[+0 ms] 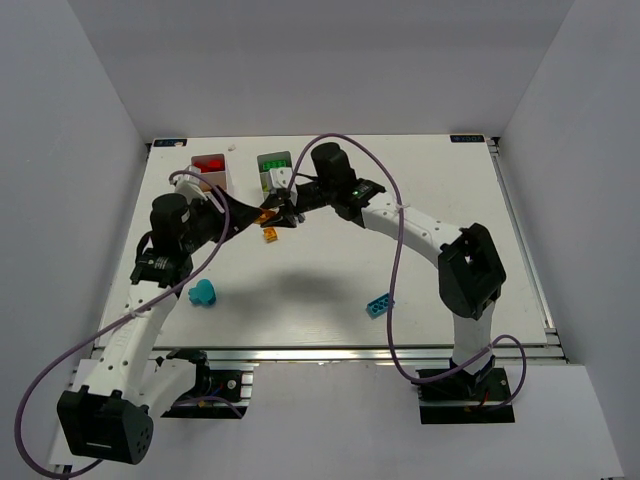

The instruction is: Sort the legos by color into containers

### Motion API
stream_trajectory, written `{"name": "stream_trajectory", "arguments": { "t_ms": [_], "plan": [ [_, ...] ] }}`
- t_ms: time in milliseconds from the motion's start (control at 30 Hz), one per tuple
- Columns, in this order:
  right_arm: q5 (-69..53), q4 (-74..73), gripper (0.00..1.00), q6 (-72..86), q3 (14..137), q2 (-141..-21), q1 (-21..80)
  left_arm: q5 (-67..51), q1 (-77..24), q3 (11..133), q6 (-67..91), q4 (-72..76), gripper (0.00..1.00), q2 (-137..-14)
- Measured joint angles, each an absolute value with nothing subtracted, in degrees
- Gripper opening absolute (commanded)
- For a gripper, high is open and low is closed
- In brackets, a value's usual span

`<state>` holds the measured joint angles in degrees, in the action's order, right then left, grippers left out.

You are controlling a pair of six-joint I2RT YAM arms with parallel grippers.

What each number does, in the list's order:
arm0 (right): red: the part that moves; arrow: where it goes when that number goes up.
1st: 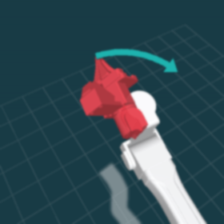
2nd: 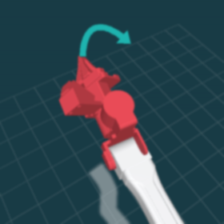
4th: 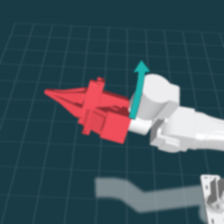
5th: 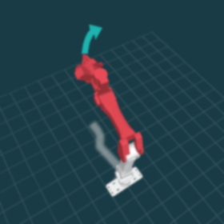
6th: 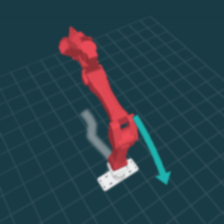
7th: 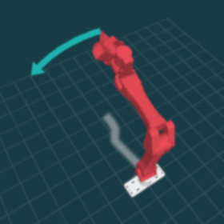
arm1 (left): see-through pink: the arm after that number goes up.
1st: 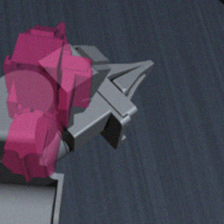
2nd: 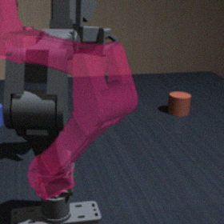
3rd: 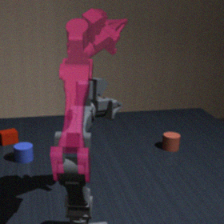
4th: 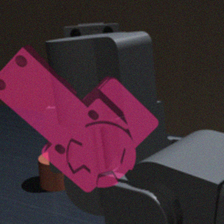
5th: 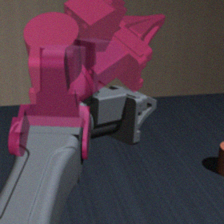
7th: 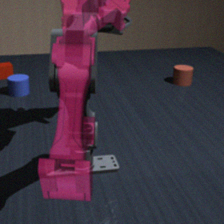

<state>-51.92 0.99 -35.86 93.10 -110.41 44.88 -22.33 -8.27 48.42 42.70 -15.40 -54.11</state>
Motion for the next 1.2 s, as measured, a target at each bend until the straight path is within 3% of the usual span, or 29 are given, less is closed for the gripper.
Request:
{"name": "stream_trajectory", "arguments": {
  "t_ms": [200,267,333,400,433,467,500,733,800,867,933,967,1000,1200],
  "plan": [
    [-52.56,1.83,0.00,-34.63,93.10,-109.84,45.47,-23.92,-8.27,46.74,43.44,-13.04,0.59,-55.70],
    [-52.47,1.80,0.00,-34.44,92.88,-109.84,45.52,-24.67,-8.27,46.24,44.03,-11.81,0.42,-55.79],
    [-52.10,1.80,0.00,-34.41,92.71,-109.84,45.60,-25.32,-8.45,46.15,44.23,-10.98,0.33,-55.83],
    [-51.64,1.89,0.20,-34.41,92.66,-109.84,45.60,-25.58,-8.40,46.00,44.40,-10.61,0.24,-55.94],
    [-51.31,1.93,0.61,-34.39,92.55,-109.84,45.65,-25.65,-8.40,46.00,44.38,-10.63,0.21,-56.05],
    [-51.09,1.98,0.81,-34.30,92.42,-109.84,45.67,-25.67,-8.43,46.00,44.34,-10.70,0.19,-56.16],
    [-50.85,2.02,0.89,-34.04,92.33,-109.84,45.74,-25.65,-8.40,46.00,44.10,-10.83,0.19,-56.23],
    [-45.47,4.45,0.90,-29.74,90.85,-109.54,44.71,-19.81,-7.57,51.29,38.74,-20.25,0.12,-59.05],
    [-43.94,4.80,0.88,-28.58,90.15,-109.25,43.33,-16.49,-5.65,54.74,36.82,-23.86,0.11,-61.71],
    [-43.38,5.02,0.78,-27.55,88.47,-108.42,41.06,-12.73,-3.27,58.41,35.03,-27.00,0.11,-65.08],
    [-43.44,4.80,0.39,-27.42,86.76,-107.53,38.46,-8.56,-1.30,62.35,32.73,-28.97,0.12,-69.36],
    [-43.75,4.40,0.14,-26.89,86.06,-107.07,37.26,-6.81,-0.60,64.25,31.70,-29.89,0.12,-71.64],
    [-43.94,3.99,0.00,-26.81,85.56,-106.61,36.05,-5.06,-0.12,66.50,30.48,-30.28,0.12,-74.19],
    [-45.01,1.69,0.00,-25.91,80.53,-102.26,32.25,0.10,1.65,79.20,23.44,-31.94,0.11,-90.70]
  ]
}}
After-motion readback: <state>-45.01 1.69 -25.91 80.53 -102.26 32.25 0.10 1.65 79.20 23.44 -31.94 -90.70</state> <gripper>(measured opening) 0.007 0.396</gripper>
